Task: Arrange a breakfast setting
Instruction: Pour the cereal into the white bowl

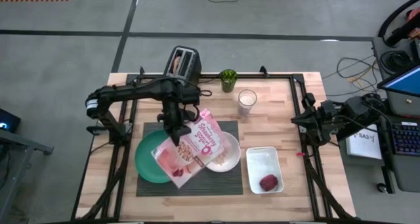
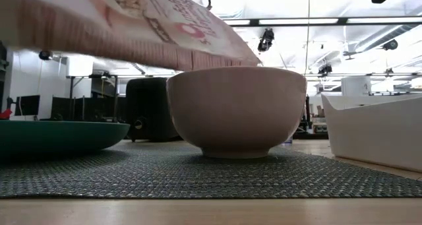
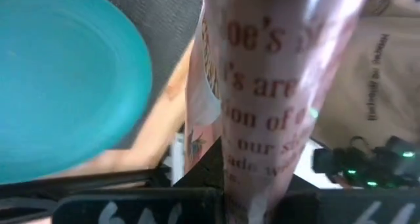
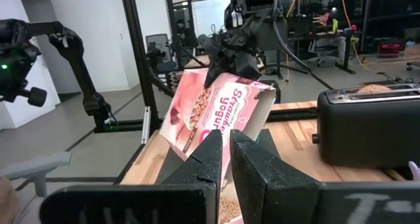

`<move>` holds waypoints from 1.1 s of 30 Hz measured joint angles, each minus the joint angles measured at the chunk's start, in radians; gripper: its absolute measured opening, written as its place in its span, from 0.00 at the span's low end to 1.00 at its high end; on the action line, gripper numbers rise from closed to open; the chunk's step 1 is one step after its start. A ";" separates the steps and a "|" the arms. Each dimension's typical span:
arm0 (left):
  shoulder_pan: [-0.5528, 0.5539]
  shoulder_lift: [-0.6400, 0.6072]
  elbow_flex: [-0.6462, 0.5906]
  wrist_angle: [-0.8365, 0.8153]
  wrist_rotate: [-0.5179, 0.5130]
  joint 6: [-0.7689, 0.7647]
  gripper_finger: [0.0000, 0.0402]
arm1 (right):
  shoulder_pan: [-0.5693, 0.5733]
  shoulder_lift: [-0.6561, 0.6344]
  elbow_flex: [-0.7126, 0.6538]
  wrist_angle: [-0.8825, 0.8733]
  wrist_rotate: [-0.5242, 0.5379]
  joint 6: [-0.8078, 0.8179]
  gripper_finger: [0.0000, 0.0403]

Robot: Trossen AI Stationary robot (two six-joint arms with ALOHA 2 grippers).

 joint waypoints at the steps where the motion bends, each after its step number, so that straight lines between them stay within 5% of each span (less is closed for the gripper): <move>1: 0.000 -0.002 0.000 -0.001 0.023 -0.020 0.00 | 0.000 0.000 0.000 0.001 0.005 0.000 0.06; 5: 0.001 -0.008 0.016 -0.001 0.096 -0.055 0.00 | 0.000 0.000 0.000 0.007 0.005 0.000 0.06; 33: 0.017 0.019 0.018 -0.001 0.094 0.173 0.00 | 0.000 0.000 0.000 0.000 0.005 0.013 0.06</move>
